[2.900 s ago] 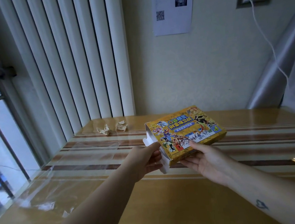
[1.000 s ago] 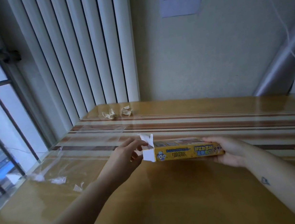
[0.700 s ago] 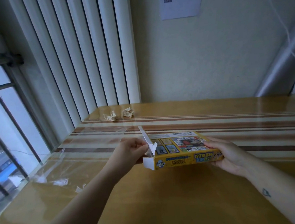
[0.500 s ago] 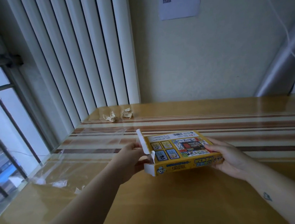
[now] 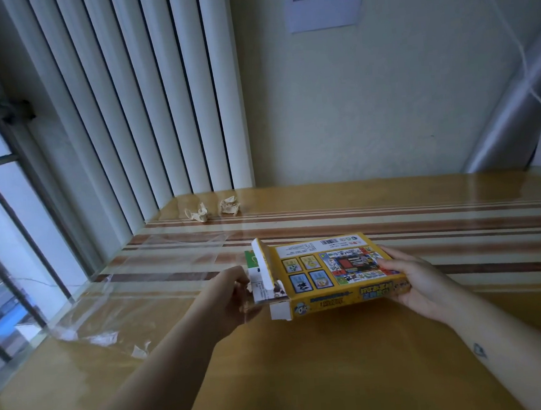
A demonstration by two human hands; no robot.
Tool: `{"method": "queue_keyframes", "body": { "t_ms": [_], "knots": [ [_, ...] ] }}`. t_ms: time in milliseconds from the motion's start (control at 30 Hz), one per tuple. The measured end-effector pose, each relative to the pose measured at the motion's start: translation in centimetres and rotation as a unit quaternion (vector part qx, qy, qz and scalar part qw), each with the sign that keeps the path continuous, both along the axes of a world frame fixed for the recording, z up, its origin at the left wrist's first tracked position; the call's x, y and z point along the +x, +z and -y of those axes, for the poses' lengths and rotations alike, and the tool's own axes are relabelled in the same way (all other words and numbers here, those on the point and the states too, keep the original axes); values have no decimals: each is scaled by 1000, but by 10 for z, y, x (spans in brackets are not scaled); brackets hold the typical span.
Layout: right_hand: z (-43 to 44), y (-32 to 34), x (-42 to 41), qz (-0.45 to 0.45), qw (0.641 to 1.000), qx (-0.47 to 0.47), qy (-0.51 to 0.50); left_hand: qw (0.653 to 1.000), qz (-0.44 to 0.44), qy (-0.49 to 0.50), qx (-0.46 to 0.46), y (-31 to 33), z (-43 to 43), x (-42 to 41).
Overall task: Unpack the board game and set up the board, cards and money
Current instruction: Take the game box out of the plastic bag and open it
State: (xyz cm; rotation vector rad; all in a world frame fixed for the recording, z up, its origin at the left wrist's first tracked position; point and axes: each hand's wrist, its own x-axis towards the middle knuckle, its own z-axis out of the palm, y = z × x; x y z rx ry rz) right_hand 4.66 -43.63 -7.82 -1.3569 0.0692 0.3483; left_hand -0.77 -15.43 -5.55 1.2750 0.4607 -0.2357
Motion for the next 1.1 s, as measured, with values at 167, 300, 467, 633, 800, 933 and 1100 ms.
{"method": "queue_keyframes", "body": {
  "t_ms": [167, 300, 467, 633, 800, 933, 1100],
  "knots": [
    [0, -5, 5, 0, 1000, -1, -10, 997, 6, 30, -74, -6, -10, -5],
    [-2, -5, 4, 10, 1000, -4, -10, 998, -8, 28, -51, -11, -12, -7],
    [-4, 1, 8, 23, 1000, 1, -9, 996, -43, -45, -63, -11, -13, -8],
    [-10, 8, 20, 24, 996, 31, -76, 999, 2, -29, -43, 1, -27, 1],
    [-33, 16, 33, 15, 987, 98, -128, 995, 26, 41, -82, 27, -71, 2],
    [-63, 29, 48, 6, 973, 129, -193, 986, 61, 122, -96, 43, -116, -7],
    [-117, 35, 65, -8, 970, 137, -199, 961, 143, 212, -106, 50, -173, -18]
  ]
}}
